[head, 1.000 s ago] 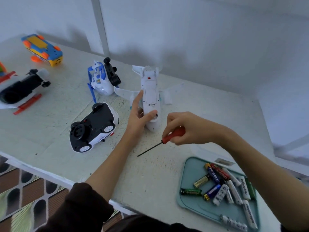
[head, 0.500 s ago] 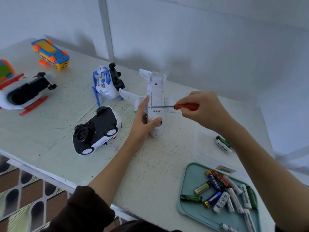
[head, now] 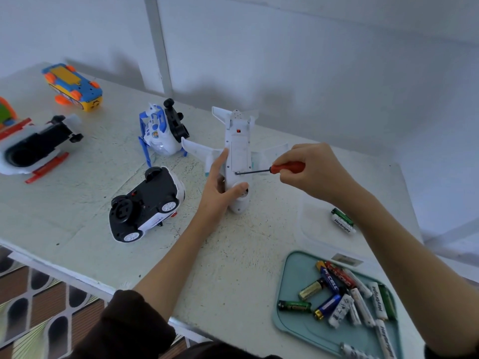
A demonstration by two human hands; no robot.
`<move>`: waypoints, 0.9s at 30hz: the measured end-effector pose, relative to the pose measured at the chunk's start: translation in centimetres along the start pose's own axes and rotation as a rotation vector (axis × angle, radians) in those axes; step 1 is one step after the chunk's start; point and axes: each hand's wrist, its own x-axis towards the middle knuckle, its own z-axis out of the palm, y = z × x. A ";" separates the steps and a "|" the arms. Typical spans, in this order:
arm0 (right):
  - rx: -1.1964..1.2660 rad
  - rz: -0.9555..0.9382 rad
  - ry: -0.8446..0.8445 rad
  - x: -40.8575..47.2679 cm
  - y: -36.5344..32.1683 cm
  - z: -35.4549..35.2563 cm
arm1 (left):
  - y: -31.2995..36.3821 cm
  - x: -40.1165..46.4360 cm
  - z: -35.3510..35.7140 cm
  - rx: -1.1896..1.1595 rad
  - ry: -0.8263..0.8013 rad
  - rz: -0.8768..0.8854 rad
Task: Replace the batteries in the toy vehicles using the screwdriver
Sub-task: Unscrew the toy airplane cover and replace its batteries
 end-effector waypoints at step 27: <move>-0.348 -0.150 -0.110 2.2 -4.7 -0.9 | -0.2 -0.1 0.4 0.052 0.023 0.007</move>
